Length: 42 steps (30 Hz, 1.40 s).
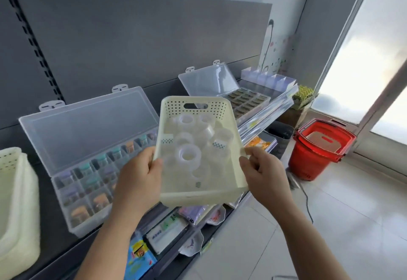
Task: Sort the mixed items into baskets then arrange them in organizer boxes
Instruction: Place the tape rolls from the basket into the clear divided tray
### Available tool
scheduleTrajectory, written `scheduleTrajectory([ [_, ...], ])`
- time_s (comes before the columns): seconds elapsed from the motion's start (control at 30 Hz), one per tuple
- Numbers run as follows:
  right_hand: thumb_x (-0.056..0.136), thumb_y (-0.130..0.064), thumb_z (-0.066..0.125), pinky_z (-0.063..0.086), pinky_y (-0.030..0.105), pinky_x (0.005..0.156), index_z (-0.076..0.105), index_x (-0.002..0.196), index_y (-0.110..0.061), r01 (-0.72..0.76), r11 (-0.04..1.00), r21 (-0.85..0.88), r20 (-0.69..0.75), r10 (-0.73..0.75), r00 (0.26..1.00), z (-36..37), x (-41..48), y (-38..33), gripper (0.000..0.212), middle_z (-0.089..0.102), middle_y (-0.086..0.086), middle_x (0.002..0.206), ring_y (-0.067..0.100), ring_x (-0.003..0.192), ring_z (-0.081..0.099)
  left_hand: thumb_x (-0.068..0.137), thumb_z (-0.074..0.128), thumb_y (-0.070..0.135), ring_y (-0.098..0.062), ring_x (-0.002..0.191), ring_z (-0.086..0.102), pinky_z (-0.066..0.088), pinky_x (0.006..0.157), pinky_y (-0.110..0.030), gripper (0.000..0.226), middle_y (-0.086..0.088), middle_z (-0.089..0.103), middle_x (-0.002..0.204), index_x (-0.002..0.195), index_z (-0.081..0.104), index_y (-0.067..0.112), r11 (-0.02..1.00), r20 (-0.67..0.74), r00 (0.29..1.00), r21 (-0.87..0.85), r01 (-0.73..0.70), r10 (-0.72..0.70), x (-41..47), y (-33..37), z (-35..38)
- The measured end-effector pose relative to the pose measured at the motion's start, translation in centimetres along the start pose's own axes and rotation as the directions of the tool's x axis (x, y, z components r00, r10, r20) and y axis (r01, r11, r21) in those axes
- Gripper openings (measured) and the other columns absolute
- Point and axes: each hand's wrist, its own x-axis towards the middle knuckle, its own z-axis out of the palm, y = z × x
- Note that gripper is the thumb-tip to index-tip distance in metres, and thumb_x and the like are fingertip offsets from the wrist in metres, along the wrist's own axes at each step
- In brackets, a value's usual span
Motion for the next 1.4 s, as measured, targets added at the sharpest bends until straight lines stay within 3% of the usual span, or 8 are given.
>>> scheduleTrajectory([
  [0.17, 0.088, -0.016, 0.058, 0.028, 0.024, 0.052, 0.068, 0.103, -0.013, -0.052, 0.999, -0.014, -0.069, 0.051, 0.996, -1.1, 7.7, 5.0, 0.017, 0.038, -0.007, 0.043, 0.008, 0.047, 0.039, 0.095, 0.047, 0.016, -0.007, 0.052, 0.05, 0.03, 0.039, -0.017, 0.019, 0.003, 0.055, 0.057, 0.079, 0.056, 0.021, 0.999, 0.027, 0.999, -0.016, -0.04, 0.04, 7.8, 2.8, 6.6],
  [0.33, 0.088, -0.015, 0.058, 0.028, 0.022, 0.052, 0.068, 0.103, -0.014, -0.08, 0.996, -0.038, -0.112, 0.076, 0.991, -2.8, 14.8, 9.9, 0.018, 0.038, -0.008, 0.045, 0.007, 0.049, 0.041, 0.095, 0.046, 0.018, -0.01, 0.062, 0.055, 0.04, 0.049, -0.031, 0.018, 0.007, 0.061, 0.067, 0.087, 0.06, 0.026, 0.997, 0.055, 0.996, -0.041, -0.068, 0.07, 14.4, 6.5, 12.7],
  [0.57, 0.088, -0.017, 0.058, 0.028, 0.024, 0.05, 0.068, 0.098, -0.017, -0.071, 0.996, -0.046, -0.117, 0.065, 0.991, -5.3, 24.2, 18.2, 0.014, 0.039, -0.008, 0.046, 0.006, 0.05, 0.043, 0.095, 0.046, 0.017, -0.004, 0.064, 0.056, 0.042, 0.049, -0.027, 0.021, 0.013, 0.062, 0.07, 0.083, 0.06, 0.026, 0.994, 0.104, 0.992, -0.089, -0.063, 0.072, 21.4, 11.2, 22.0],
  [0.8, 0.088, -0.02, 0.058, 0.027, 0.014, 0.048, 0.067, 0.098, -0.016, -0.01, 0.998, -0.061, -0.024, 0.009, 1.0, -8.6, 34.6, 26.2, 0.014, 0.039, -0.012, 0.045, 0.002, 0.048, 0.043, 0.094, 0.047, 0.018, -0.018, 0.061, 0.058, 0.046, 0.054, -0.04, 0.02, 0.003, 0.063, 0.066, 0.081, 0.06, 0.026, 0.993, 0.038, 0.999, -0.119, 0.012, -0.008, 26.6, 16.0, 31.4],
  [0.93, 0.088, -0.019, 0.058, 0.027, 0.013, 0.048, 0.067, 0.098, -0.014, -0.002, 0.998, -0.061, 0.009, 0.003, 1.0, -9.5, 39.9, 29.8, 0.015, 0.037, -0.013, 0.043, 0.001, 0.045, 0.04, 0.094, 0.048, 0.017, -0.009, 0.046, 0.044, 0.031, 0.045, -0.028, 0.02, 0.01, 0.056, 0.057, 0.078, 0.059, 0.021, 0.995, 0.019, 0.999, -0.087, 0.041, -0.04, 29.9, 18.2, 35.6],
  [1.1, 0.09, -0.017, 0.057, 0.032, 0.025, 0.051, 0.067, 0.101, -0.011, 0.031, 0.999, -0.024, 0.082, -0.029, 0.996, -9.1, 46.7, 34.0, 0.016, 0.036, -0.011, 0.045, 0.004, 0.047, 0.036, 0.093, 0.048, 0.02, -0.02, 0.062, 0.059, 0.044, 0.051, -0.033, 0.018, 0.003, 0.063, 0.066, 0.08, 0.06, 0.023, 0.993, -0.007, 0.996, -0.077, 0.093, -0.094, 34.7, 20.1, 40.2],
  [1.23, 0.09, -0.017, 0.056, 0.03, 0.031, 0.054, 0.061, 0.095, 0.004, 0.064, 0.998, -0.007, 0.132, -0.063, 0.989, -7.5, 52.9, 37.1, 0.022, 0.035, -0.004, 0.054, 0.015, 0.052, 0.033, 0.094, 0.049, 0.017, -0.021, 0.056, 0.054, 0.037, 0.048, -0.032, 0.02, 0.001, 0.059, 0.06, 0.076, 0.058, 0.024, 0.991, -0.073, 0.991, -0.075, 0.107, -0.113, 39.0, 20.6, 43.7],
  [1.4, 0.092, -0.018, 0.056, 0.031, 0.029, 0.056, 0.064, 0.1, -0.007, 0.074, 0.996, 0.051, 0.228, -0.084, 0.97, -5.3, 60.1, 39.9, 0.016, 0.034, -0.008, 0.051, 0.011, 0.05, 0.034, 0.094, 0.048, 0.018, -0.023, 0.059, 0.055, 0.04, 0.049, -0.034, 0.02, 0.001, 0.059, 0.062, 0.078, 0.057, 0.023, 0.983, -0.133, 0.975, -0.071, 0.168, -0.176, 44.2, 20.8, 47.3],
])
